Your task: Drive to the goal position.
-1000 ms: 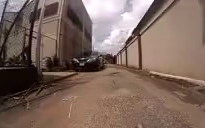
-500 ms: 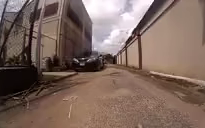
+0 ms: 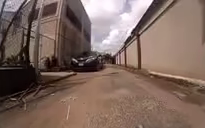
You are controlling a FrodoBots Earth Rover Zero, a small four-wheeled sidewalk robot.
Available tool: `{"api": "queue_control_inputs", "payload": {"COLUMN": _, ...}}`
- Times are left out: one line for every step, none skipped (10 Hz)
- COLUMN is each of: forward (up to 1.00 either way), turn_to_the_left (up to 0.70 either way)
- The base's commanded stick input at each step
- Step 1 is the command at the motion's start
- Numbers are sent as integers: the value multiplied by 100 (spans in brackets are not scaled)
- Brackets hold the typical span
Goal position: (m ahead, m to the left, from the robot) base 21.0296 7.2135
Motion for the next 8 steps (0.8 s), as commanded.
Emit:
{"api": "queue_control_inputs", "payload": {"forward": 70, "turn_to_the_left": 2}}
{"api": "queue_control_inputs", "payload": {"forward": 70, "turn_to_the_left": 2}}
{"api": "queue_control_inputs", "payload": {"forward": 70, "turn_to_the_left": 2}}
{"api": "queue_control_inputs", "payload": {"forward": 70, "turn_to_the_left": 2}}
{"api": "queue_control_inputs", "payload": {"forward": 70, "turn_to_the_left": 2}}
{"api": "queue_control_inputs", "payload": {"forward": 70, "turn_to_the_left": 2}}
{"api": "queue_control_inputs", "payload": {"forward": 70, "turn_to_the_left": 2}}
{"api": "queue_control_inputs", "payload": {"forward": 70, "turn_to_the_left": 2}}
